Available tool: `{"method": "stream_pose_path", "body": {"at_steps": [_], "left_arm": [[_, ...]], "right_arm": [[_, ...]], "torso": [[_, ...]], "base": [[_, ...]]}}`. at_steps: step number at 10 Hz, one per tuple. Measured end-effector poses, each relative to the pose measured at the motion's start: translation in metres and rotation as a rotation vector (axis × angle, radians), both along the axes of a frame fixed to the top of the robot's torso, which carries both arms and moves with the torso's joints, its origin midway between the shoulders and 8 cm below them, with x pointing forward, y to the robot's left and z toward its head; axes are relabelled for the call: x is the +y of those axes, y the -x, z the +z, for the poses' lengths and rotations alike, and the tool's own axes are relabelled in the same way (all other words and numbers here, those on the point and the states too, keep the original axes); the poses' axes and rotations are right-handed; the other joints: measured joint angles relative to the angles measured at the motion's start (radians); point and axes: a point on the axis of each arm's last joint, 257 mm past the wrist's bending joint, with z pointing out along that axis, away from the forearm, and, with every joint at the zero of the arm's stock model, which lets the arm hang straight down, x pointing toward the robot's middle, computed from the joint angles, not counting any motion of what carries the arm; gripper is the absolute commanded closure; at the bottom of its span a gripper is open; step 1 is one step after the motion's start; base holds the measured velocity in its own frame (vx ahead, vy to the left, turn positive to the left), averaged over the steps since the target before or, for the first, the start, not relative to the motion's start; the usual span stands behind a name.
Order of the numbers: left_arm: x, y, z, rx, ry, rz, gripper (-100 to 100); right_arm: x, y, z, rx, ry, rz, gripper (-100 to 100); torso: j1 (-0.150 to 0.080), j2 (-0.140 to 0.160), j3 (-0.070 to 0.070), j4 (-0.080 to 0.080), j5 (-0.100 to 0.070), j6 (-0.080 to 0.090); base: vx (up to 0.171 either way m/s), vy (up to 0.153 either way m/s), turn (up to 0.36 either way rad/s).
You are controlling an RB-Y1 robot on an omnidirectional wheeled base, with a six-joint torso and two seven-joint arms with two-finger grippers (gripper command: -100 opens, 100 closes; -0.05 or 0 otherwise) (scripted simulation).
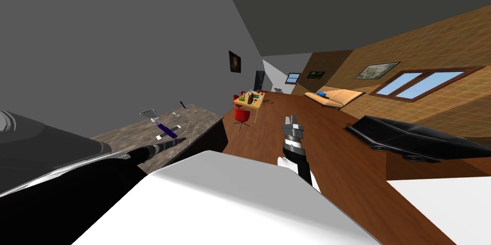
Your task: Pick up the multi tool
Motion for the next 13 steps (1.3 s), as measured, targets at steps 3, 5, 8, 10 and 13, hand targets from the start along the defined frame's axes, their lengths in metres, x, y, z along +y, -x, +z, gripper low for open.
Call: {"method": "stream_pose_path", "body": {"at_steps": [3, 5, 8, 10, 13], "left_arm": [[0.01, 0.026, -0.005, 0.01, -0.01, -0.008, -100], [0.01, 0.036, -0.007, 0.008, -0.004, -0.02, -100], [0.015, 0.05, -0.008, 0.007, 0.0, -0.039, -100], [0.017, 0.068, -0.011, 0.013, -0.007, -0.045, -100], [0.019, 0.082, -0.012, 0.01, -0.004, -0.059, -100]], "right_arm": [[0.0, 0.0, 0.0, 0.0, 0.0, 0.0, 0], [0.0, 0.0, 0.0, 0.0, 0.0, 0.0, 0], [0.0, 0.0, 0.0, 0.0, 0.0, 0.0, 0], [0.0, 0.0, 0.0, 0.0, 0.0, 0.0, 0], [0.0, 0.0, 0.0, 0.0, 0.0, 0.0, 0]], "torso": [[0.0, -0.003, -0.002, -0.001, 0.0, 0.0], [0.001, -0.003, -0.001, 0.0, 0.0, -0.001], [0.0, 0.0, 0.0, 0.0, 0.0, 0.0], [0.0, -0.006, -0.004, -0.001, 0.0, 0.0], [0.002, -0.004, -0.002, -0.001, 0.001, 0.0]], "base": [[0.085, -0.01, 0.018], [0.133, -0.002, 0.109], [0.088, -0.012, 0.021], [0.114, -0.019, 0.044], [0.098, -0.014, 0.056]]}}
